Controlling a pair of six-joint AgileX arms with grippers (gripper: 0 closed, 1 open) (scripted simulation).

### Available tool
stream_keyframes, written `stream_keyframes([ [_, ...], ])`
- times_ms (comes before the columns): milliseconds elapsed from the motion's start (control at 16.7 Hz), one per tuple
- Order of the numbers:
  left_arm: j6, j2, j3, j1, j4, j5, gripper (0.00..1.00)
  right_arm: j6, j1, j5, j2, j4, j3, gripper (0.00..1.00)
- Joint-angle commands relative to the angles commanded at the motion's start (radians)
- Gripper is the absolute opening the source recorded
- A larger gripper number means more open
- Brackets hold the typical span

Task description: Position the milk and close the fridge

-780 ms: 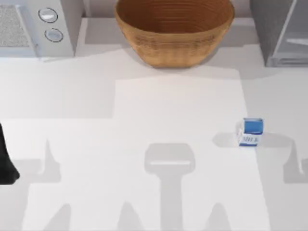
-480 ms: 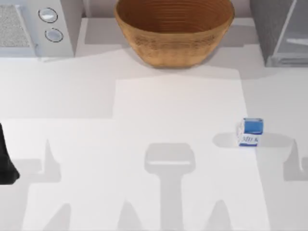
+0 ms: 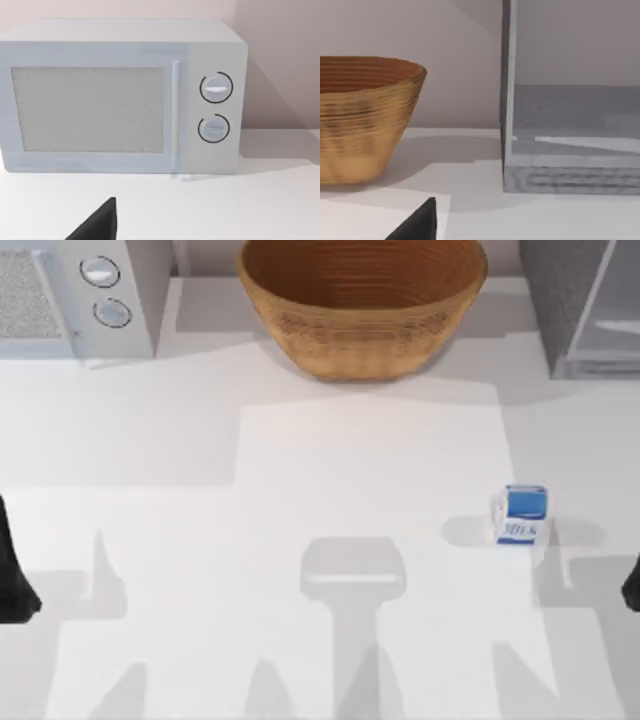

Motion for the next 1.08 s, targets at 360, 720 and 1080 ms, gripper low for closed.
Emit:
stream_keyframes([
  [360, 0.0, 0.0, 0.0, 0.0, 0.0, 0.0, 1.0, 0.005, 0.345, 0.302, 0.248, 0.234, 0.007, 1.0],
  [720, 0.0, 0.0, 0.0, 0.0, 0.0, 0.0, 1.0, 0.009, 0.406, 0.429, 0.346, 0.33, 0.011, 1.0],
  [1080, 0.0, 0.0, 0.0, 0.0, 0.0, 0.0, 1.0, 0.017, 0.405, 0.422, 0.374, 0.35, 0.017, 1.0],
])
